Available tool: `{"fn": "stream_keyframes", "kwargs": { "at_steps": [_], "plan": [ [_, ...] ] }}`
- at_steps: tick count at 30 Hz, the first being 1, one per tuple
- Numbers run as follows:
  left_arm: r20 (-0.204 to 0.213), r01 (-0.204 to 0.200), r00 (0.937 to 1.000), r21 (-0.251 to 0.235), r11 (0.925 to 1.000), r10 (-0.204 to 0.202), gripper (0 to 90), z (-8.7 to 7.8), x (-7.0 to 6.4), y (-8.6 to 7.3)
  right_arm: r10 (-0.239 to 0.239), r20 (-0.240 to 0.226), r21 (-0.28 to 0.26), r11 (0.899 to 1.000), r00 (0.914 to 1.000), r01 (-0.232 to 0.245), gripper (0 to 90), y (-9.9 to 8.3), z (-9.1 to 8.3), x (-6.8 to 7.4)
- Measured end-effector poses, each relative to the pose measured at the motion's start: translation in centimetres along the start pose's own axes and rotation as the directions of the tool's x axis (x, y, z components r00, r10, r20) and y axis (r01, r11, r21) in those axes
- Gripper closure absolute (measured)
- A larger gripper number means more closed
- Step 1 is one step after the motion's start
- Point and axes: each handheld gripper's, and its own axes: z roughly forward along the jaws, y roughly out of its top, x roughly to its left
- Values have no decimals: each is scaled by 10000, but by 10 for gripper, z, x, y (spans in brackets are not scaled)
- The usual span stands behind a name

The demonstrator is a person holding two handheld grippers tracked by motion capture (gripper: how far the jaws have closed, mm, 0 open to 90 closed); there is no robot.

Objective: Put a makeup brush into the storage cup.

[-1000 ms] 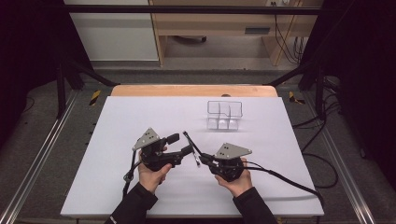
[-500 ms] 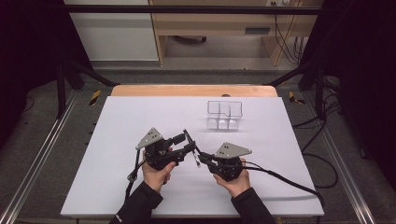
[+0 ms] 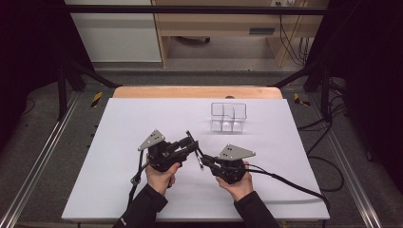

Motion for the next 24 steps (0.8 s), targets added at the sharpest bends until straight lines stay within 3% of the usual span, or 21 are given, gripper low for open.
{"fn": "stream_keyframes", "kwargs": {
  "at_steps": [16, 24],
  "plan": [
    [-282, -40, 9996, -222, 9997, 34, 750, 1, -4, -1, 46, -167, 57, 10000, 9998, -45, 841, -1, 2, 2],
    [-335, -17, 9994, -306, 9995, 7, 769, 0, -6, -1, 13, -174, 38, 10000, 9998, -13, 840, -1, 3, 2]
  ]
}}
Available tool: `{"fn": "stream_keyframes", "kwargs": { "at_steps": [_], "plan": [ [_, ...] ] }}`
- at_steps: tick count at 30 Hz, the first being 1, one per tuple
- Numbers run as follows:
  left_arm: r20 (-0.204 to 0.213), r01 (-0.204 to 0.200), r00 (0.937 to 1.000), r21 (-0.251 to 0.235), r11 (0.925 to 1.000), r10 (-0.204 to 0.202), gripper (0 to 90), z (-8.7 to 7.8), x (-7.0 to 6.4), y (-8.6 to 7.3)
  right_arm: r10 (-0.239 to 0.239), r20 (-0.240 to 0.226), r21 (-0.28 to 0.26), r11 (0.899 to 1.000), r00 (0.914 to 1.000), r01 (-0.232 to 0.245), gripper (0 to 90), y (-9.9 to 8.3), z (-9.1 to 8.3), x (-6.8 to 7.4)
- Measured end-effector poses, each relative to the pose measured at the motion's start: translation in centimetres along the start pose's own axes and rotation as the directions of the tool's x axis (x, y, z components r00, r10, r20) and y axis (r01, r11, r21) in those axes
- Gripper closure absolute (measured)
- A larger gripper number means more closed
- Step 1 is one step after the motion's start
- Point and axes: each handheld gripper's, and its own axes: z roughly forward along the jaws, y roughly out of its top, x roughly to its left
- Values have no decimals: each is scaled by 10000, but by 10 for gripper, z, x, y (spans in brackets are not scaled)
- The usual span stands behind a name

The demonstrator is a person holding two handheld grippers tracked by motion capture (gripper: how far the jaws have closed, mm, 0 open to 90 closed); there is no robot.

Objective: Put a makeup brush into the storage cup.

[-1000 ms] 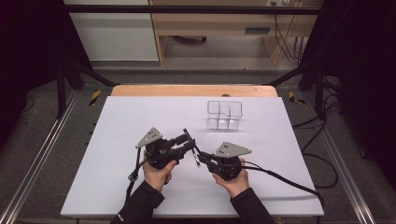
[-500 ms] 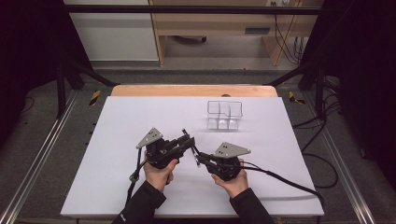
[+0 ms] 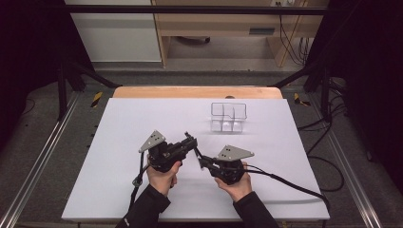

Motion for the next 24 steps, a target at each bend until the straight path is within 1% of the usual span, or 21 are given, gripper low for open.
{"fn": "stream_keyframes", "kwargs": {
  "at_steps": [7, 14, 15, 16, 17, 18, 20, 21, 24],
  "plan": [
    [-40, -55, 10000, -83, 10000, 55, 779, 0, -2, -1, -15, 9, 16, 10000, 10000, 15, 838, 0, 1, 1],
    [128, -160, 9998, -129, 9998, 162, 808, -1, -7, -1, -51, -28, 98, 9999, 10000, 51, 834, 0, 2, 2],
    [119, -203, 9997, -131, 9997, 205, 819, -1, -8, -1, -61, -13, 113, 9999, 10000, 61, 833, 0, 2, 2],
    [15, -314, 9995, -120, 9994, 315, 830, -1, -9, -1, -59, -20, 108, 9999, 10000, 59, 833, 0, 3, 2],
    [22, -366, 9993, -112, 9993, 367, 830, -1, -9, -1, -47, -39, 100, 9999, 10000, 47, 826, 0, 3, 2],
    [34, -377, 9993, -98, 9992, 377, 830, -1, -9, -1, -60, -34, 82, 9999, 10000, 60, 818, 0, 2, 2],
    [-66, -476, 9988, -69, 9988, 475, 831, -1, -10, -1, -78, -25, 14, 10000, 10000, 78, 779, 0, 1, 2],
    [-83, -495, 9987, -62, 9988, 494, 831, -1, -10, -1, -56, -7, -70, 10000, 10000, 56, 733, 1, 1, 3],
    [-135, -580, 9982, -52, 9983, 579, 831, -2, -10, -1, -54, 171, -224, 9997, 9998, 58, 647, 2, -1, 3]
  ]
}}
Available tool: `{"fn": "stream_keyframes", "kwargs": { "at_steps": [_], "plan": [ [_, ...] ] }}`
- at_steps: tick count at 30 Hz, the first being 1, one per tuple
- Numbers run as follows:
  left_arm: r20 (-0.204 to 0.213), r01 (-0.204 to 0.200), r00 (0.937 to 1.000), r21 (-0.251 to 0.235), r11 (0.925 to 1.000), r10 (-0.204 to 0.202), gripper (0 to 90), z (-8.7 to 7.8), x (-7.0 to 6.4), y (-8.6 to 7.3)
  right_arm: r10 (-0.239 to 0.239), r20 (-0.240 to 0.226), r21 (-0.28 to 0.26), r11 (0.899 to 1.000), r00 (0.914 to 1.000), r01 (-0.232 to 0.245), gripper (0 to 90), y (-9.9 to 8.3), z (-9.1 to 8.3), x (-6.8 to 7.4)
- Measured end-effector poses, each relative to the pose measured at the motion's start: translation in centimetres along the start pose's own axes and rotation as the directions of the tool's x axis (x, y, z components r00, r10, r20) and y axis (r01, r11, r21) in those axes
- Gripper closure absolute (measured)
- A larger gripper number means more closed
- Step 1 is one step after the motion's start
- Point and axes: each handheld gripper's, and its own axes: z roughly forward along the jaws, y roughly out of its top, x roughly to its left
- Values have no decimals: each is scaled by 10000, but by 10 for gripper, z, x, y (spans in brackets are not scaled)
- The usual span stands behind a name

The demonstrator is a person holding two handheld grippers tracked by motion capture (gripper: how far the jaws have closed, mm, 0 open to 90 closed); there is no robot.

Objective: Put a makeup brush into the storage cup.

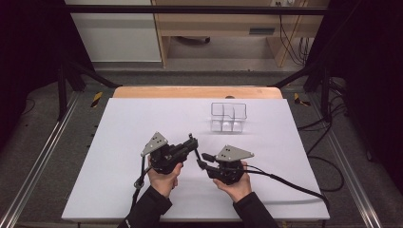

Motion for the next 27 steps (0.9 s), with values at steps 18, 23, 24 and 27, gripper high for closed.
{"fn": "stream_keyframes", "kwargs": {
  "at_steps": [18, 23, 24, 27],
  "plan": [
    [123, -754, 9971, 337, 9966, 751, 832, 8, -17, -3, 191, 262, -320, 9993, 9995, -182, 586, 11, -7, -1],
    [121, -901, 9959, 413, 9951, 897, 832, 10, -19, -4, 268, 145, -351, 9990, 9995, -263, 686, 12, -8, -2],
    [135, -934, 9956, 439, 9947, 929, 832, 10, -20, -4, 266, 130, -368, 9990, 9996, -261, 708, 12, -8, -2],
    [174, -938, 9955, 470, 9945, 930, 832, 10, -21, -5, 291, 61, -361, 9989, 9996, -289, 765, 12, -8, -2]
  ]
}}
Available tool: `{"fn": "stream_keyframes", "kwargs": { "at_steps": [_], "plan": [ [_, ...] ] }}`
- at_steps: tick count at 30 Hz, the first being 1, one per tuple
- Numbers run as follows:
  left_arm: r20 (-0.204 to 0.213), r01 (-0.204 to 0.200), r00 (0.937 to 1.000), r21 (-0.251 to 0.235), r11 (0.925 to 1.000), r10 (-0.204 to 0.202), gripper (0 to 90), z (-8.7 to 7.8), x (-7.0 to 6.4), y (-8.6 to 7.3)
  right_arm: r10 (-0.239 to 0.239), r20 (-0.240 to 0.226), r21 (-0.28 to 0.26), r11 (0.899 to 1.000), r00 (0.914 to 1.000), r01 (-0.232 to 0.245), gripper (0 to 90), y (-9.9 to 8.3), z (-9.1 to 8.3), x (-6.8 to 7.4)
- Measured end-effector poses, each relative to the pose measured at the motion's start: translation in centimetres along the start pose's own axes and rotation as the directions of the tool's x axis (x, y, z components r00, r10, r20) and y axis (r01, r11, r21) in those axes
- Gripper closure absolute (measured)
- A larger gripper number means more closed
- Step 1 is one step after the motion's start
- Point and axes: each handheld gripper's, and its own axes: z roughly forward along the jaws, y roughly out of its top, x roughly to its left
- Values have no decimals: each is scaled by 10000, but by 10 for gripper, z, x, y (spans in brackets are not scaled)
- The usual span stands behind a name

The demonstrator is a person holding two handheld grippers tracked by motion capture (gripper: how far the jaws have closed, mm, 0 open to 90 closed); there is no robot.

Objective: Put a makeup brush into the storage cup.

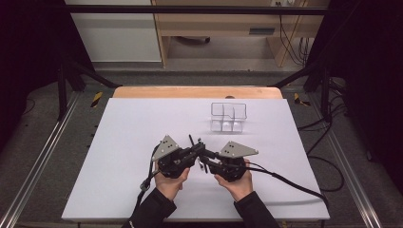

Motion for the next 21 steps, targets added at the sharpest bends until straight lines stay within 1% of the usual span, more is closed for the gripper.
{"fn": "stream_keyframes", "kwargs": {
  "at_steps": [3, 4, 9, 12, 15, 17, 19, 21],
  "plan": [
    [-11, -88, 10000, 56, 9999, 88, 832, 0, -1, -1, -6, -80, -44, 10000, 10000, 6, 827, 0, 0, 0],
    [-13, -90, 10000, 52, 9999, 90, 831, 0, -1, -1, -1, -124, -50, 10000, 9999, 0, 834, 0, -1, 0],
    [6, -112, 9999, 52, 9999, 112, 830, 0, -1, 0, 64, -210, -45, 10000, 9998, -65, 840, 0, -1, 0],
    [7, -244, 9997, 3, 9997, 244, 820, -1, -1, 0, 130, -257, -84, 9999, 9996, -132, 841, 1, -1, 1],
    [22, -306, 9995, -104, 9995, 306, 750, -4, 1, 2, 106, -175, -50, 9999, 9998, -107, 842, 1, -1, 0],
    [56, -312, 9995, -97, 9995, 313, 695, -7, 3, 4, 102, -143, -26, 9999, 9998, -102, 842, 1, -1, 0],
    [40, -347, 9994, -111, 9993, 347, 660, -10, 6, 6, 92, -107, 18, 10000, 9999, -92, 842, 0, 0, -1],
    [-15, -457, 9990, -75, 9989, 457, 616, -14, 8, 7, 78, -48, 58, 10000, 10000, -78, 841, 0, 0, -1]
  ]
}}
